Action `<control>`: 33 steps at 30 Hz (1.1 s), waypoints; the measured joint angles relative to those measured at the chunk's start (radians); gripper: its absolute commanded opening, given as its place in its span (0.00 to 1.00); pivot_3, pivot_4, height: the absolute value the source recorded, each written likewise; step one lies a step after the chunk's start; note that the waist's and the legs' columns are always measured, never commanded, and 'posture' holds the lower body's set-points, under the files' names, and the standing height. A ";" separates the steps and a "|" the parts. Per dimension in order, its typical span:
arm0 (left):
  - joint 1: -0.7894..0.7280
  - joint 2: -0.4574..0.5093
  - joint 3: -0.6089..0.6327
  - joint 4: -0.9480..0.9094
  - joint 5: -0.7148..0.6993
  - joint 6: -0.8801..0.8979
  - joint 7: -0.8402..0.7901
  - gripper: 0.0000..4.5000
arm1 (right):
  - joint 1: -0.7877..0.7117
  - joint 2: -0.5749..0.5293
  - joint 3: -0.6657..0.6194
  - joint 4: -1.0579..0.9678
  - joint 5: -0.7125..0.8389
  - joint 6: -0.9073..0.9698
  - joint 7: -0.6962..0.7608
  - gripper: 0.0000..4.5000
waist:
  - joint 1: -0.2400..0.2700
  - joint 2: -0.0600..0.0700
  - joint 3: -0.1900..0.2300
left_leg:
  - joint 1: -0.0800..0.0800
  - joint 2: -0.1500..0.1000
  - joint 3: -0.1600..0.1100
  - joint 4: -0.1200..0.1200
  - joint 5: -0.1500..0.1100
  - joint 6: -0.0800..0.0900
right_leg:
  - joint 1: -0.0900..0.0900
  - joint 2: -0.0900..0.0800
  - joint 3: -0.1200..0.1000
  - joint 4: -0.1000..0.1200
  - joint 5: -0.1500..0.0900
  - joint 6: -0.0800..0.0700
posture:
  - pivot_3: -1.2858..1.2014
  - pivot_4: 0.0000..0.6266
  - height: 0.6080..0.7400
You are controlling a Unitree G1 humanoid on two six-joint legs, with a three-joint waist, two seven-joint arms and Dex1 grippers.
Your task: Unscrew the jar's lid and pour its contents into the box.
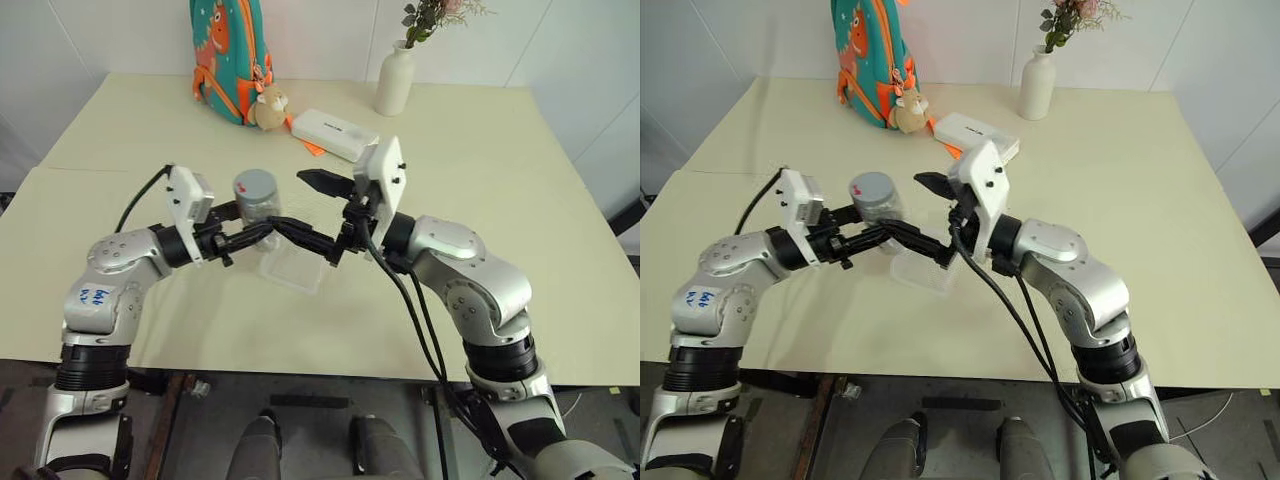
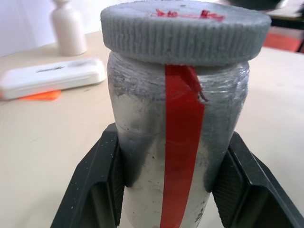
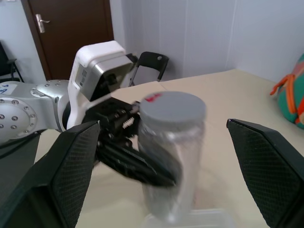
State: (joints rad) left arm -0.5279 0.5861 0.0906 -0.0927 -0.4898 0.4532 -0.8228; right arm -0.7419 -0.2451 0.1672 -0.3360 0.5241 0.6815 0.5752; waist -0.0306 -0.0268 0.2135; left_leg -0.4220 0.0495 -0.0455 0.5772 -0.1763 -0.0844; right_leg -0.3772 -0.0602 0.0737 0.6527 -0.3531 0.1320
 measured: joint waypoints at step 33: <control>0.001 -0.013 -0.041 -0.028 -0.017 0.027 -0.088 0.45 | -0.020 0.012 -0.009 0.064 -0.010 0.026 0.041 0.57 | -0.004 0.000 0.000 | -0.001 0.000 0.000 -0.001 0.000 0.000 | -0.001 0.000 0.000 -0.001 0.000 0.000 | 0.52 0.24 1.00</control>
State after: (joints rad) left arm -0.5274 0.5728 0.0497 -0.1204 -0.5072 0.4803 -0.9105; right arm -0.7623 -0.2335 0.1583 -0.2716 0.5143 0.7071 0.6167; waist -0.0346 -0.0268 0.2136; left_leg -0.4227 0.0495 -0.0452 0.5764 -0.1768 -0.0844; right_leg -0.3783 -0.0602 0.0741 0.6517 -0.3535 0.1315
